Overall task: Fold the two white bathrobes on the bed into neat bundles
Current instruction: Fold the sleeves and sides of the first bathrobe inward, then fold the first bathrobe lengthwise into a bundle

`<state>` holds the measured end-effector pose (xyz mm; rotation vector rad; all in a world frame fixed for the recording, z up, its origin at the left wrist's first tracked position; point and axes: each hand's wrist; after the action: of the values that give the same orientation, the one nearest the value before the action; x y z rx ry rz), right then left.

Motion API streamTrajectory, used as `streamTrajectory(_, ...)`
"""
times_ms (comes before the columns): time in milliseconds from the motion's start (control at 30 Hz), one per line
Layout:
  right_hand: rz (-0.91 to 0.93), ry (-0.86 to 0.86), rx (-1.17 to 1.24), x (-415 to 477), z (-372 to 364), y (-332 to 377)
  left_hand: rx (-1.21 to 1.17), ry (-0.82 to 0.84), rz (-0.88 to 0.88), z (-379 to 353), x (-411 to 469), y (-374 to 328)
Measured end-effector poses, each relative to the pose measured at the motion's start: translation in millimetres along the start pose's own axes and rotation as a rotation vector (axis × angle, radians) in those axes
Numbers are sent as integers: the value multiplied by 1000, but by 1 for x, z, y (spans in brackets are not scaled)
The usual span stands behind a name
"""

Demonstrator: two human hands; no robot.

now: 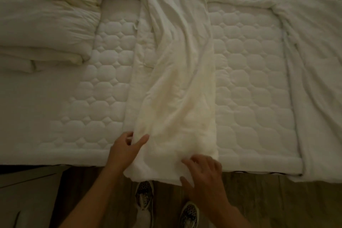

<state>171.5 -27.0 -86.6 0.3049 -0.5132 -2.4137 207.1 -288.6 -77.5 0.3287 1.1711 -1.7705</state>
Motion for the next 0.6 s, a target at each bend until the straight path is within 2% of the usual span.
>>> streamTrajectory(133, -140, 98, -151, -13, 1, -27, 70, -52, -74, -13, 22, -37)
streamTrajectory(233, -125, 101, -137, -20, -4, -40, -7, -87, -81, -21, 53, -65)
streamTrajectory(333, -25, -111, -86, -15, -11, -42, -217, -1, -64, -14, 90, -103)
streamTrajectory(433, 24, -325, -135, -2, -26, -42, -268, 14, -77, -5, 123, -145)
streamTrajectory(500, 31, -406, -175, 9, -35, -43, -292, 42, -58, -2, 136, -165)
streamTrajectory(567, 23, -469, -184, 22, -38, -39, -267, 53, -135, -3, 146, -176)
streamTrajectory(600, 9, -491, -174, 27, -39, -37, -225, -9, -227, -3, 147, -178)
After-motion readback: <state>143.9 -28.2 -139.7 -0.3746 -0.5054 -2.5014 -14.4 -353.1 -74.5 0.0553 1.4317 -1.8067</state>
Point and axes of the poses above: each hand's wrist, its own x-axis towards the middle knuckle, its own z-axis out of the back of the hand, y = z × x, and after that the axes turned 1 degree about -z, right-handed
